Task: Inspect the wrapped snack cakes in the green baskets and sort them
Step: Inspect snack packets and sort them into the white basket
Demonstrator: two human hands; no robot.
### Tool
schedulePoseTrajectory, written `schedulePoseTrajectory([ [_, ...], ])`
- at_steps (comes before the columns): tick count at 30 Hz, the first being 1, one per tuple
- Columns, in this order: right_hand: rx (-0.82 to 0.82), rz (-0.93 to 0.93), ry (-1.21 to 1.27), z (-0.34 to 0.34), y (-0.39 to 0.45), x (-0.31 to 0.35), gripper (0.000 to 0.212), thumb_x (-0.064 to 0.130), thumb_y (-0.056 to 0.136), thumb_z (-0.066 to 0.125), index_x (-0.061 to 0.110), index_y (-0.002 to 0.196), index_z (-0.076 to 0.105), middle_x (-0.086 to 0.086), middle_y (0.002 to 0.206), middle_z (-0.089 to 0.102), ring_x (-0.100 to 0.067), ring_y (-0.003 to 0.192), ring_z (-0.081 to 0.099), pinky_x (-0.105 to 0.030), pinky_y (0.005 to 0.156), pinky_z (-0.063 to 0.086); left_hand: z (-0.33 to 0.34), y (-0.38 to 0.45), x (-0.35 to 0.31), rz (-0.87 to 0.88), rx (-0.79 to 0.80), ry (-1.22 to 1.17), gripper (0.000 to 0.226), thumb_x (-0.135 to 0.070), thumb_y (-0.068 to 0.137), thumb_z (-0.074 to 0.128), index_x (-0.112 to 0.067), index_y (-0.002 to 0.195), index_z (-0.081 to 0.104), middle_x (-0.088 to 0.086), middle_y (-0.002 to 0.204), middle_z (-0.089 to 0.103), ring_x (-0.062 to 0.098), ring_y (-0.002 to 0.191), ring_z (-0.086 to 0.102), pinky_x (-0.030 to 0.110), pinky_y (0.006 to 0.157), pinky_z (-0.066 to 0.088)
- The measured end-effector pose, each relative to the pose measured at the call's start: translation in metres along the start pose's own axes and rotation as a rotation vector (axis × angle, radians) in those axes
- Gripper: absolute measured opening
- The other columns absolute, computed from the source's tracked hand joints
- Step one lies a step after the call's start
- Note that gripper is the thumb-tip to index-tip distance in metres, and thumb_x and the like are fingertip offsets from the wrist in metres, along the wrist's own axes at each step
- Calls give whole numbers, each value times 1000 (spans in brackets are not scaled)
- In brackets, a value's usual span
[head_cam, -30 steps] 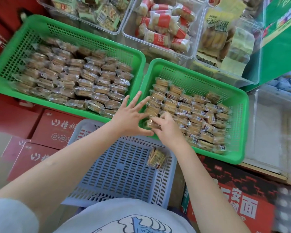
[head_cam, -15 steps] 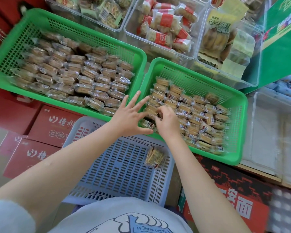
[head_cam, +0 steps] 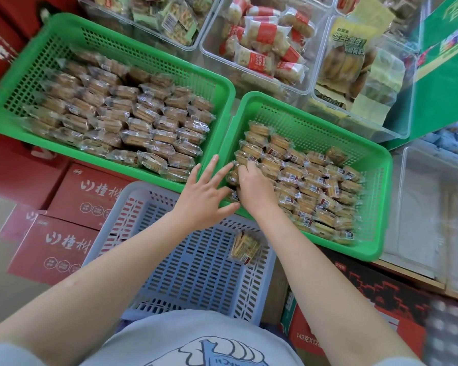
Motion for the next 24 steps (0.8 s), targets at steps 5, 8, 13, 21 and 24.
schedulePoseTrajectory([
  [5, 13, 89, 36, 1, 8, -7, 26, 2, 93, 58, 5, 118, 51, -13, 117, 50, -31, 99, 58, -35, 64, 36, -1, 0, 0, -8, 8, -28, 63, -72, 96, 23, -34, 122, 67, -8, 169, -9, 19, 152, -27, 52, 123, -10],
  [8, 30, 92, 60, 1, 9, -7, 26, 9, 93, 64, 7, 117, 53, -11, 115, 50, -29, 96, 58, -33, 65, 36, -3, -2, -1, -9, 14, -33, 63, -72, 96, 24, -34, 122, 66, -8, 169, -8, 19, 152, -27, 51, 123, -11],
  [13, 40, 205, 349, -10, 5, -22, 31, 22, 84, 70, 14, 102, 46, -2, 98, 48, -17, 78, 44, -26, 55, 29, -3, -2, -1, -5, 41, -43, 64, -73, 96, 24, -35, 128, 64, -9, 167, -16, 19, 151, -30, 51, 122, -11],
  [21, -174, 498, 969, -37, -35, -54, 27, 30, 88, 70, 17, 109, 59, 3, 100, 63, -20, 92, 65, -42, 81, 58, -7, -6, 1, 35, 44, -125, 54, -68, 98, 35, -40, 141, 53, -7, 168, -14, 19, 152, -25, 49, 123, -13],
  [24, -247, 629, 1331, -50, -67, -64, 23, 27, 91, 70, 11, 107, 63, -5, 101, 70, -21, 87, 71, -38, 79, 60, -30, -18, 2, -57, -36, -473, 52, -45, 100, 54, -31, 149, 44, -5, 167, 21, 15, 156, 7, 46, 125, 1],
])
Point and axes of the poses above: each hand's wrist, its own y-axis towards the middle knuckle, its own z-axis out of the palm, x = y × z, the point moved 6 cm from there along y, towards the middle knuckle
